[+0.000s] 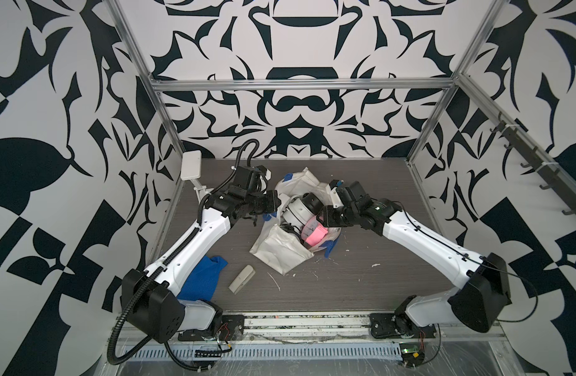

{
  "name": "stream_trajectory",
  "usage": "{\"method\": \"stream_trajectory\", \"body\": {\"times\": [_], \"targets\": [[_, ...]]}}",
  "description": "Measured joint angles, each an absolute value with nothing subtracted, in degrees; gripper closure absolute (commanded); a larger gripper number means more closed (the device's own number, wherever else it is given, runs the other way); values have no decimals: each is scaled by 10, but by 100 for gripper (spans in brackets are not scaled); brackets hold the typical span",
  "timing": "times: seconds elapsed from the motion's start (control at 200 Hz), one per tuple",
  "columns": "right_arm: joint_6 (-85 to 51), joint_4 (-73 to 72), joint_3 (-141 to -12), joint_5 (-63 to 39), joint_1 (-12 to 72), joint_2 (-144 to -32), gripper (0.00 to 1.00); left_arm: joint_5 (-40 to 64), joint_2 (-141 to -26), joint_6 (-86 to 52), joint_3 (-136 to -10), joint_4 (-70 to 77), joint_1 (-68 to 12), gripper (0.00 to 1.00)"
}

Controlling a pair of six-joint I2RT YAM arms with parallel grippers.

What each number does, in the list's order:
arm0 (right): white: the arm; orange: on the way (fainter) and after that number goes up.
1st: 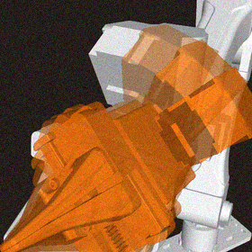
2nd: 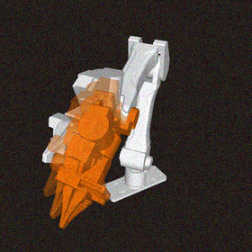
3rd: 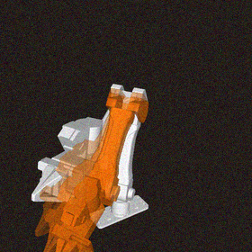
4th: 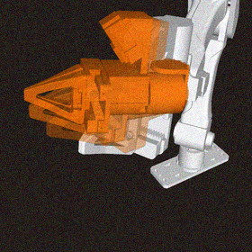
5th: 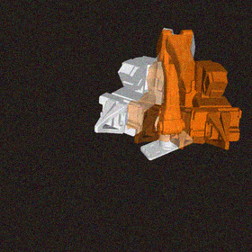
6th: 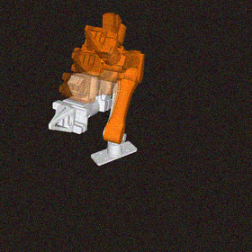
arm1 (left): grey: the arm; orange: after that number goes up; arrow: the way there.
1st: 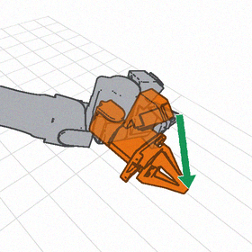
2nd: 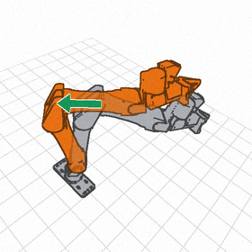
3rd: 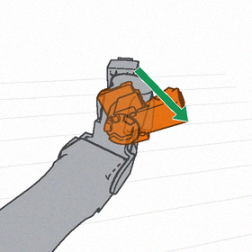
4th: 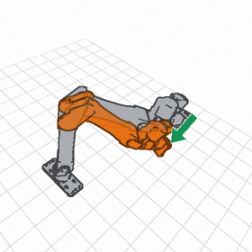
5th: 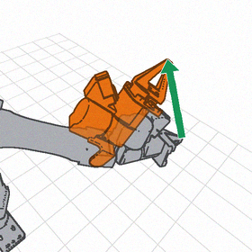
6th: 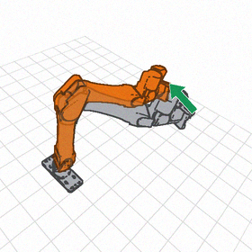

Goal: Take the alarm clock out of the canvas bag
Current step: Pick up the canvas bag from the center of the board, then pick up the alarm from the canvas bag.

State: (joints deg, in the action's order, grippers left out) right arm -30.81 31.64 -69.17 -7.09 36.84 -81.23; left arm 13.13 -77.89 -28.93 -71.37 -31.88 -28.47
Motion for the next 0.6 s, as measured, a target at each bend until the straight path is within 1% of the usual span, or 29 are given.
{"method": "stream_trajectory", "body": {"times": [0.12, 0.27, 0.42, 0.6], "targets": [[-276, 317, -706, -47, 377, -822, 56, 140, -778, -289, -706, -308, -285, 100], [-202, 326, -731, -3, 390, -842, 55, 149, -778, -289, -706, -306, -285, 100], [-130, 329, -757, 45, 408, -863, 48, 153, -778, -289, -706, -305, -285, 100], [-67, 314, -764, 89, 421, -883, 41, 154, -778, -289, -706, -305, -285, 100]]}}
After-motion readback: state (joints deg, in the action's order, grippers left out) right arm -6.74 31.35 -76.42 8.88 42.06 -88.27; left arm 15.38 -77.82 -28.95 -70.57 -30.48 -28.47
